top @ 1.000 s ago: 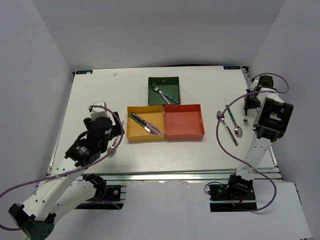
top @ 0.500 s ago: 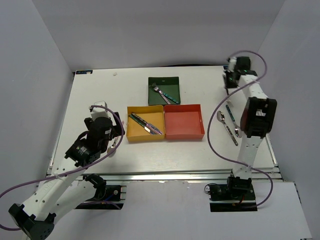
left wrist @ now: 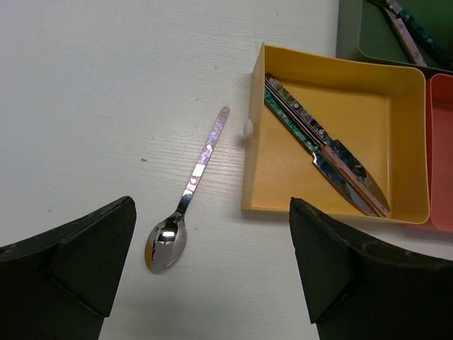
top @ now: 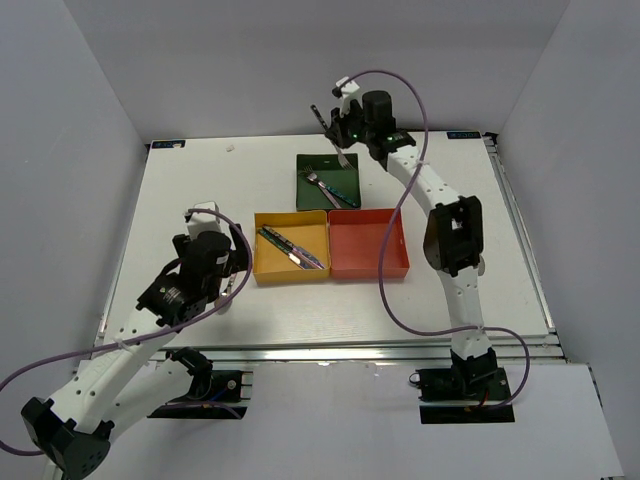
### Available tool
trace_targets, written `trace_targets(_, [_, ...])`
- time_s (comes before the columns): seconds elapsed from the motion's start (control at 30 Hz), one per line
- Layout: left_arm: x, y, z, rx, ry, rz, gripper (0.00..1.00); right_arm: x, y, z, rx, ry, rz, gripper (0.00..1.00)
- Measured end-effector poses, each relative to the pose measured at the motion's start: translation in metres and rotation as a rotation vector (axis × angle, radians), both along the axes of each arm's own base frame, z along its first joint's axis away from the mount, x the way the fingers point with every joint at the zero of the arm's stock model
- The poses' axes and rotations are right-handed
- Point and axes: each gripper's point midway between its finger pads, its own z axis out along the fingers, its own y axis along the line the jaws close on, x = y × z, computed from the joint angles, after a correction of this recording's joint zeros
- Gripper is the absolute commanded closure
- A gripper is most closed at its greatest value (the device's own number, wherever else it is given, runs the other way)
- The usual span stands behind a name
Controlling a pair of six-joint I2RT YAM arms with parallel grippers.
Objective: Sort the eating utensils into containers
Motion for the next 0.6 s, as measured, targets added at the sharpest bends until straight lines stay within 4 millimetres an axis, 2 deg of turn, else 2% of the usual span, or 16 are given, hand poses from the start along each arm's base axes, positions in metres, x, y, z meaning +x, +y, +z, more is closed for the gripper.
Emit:
trace_targets(0.17, [0.001, 0.001, -0.001, 0.006, 0.003, 0.008, 0.02, 0.018, 0.012, -0.057, -0.042, 0.036, -0.005, 1.00])
trace_targets(0.27, [0.000, 0.002, 0.001, 0.003, -0.004, 0.013, 0.02, 0.017, 0.012, -0.090, -0.083, 0.072, -0.007, 1.00])
trace_targets(0.3, [0.000, 0.003, 0.001, 0.002, -0.007, 0.015, 0.02, 0.014, 0.011, -0.100, -0.099, 0.089, -0.005, 0.97])
trace_targets(0.4, [0.000, 0.003, 0.002, 0.001, -0.011, 0.018, 0.02, 0.003, 0.008, -0.123, -0.130, 0.125, 0.000, 0.80])
trace_targets(0.43, [0.000, 0.004, 0.002, 0.002, -0.012, 0.019, 0.02, -0.002, 0.006, -0.131, -0.141, 0.143, 0.002, 0.68])
trace_targets(0.47, [0.000, 0.004, 0.002, 0.002, -0.011, 0.019, 0.02, -0.006, 0.004, -0.138, -0.151, 0.158, 0.005, 0.60])
trace_targets(0.5, [0.000, 0.004, 0.002, 0.002, -0.011, 0.020, 0.02, -0.008, 0.004, -0.140, -0.155, 0.164, 0.007, 0.45])
trace_targets(0.53, [0.000, 0.004, 0.002, 0.001, -0.012, 0.021, 0.02, -0.008, 0.004, -0.141, -0.154, 0.168, 0.005, 0.36])
trace_targets(0.6, [0.000, 0.004, 0.002, 0.001, -0.013, 0.024, 0.02, -0.008, 0.004, -0.136, -0.153, 0.163, 0.006, 0.31])
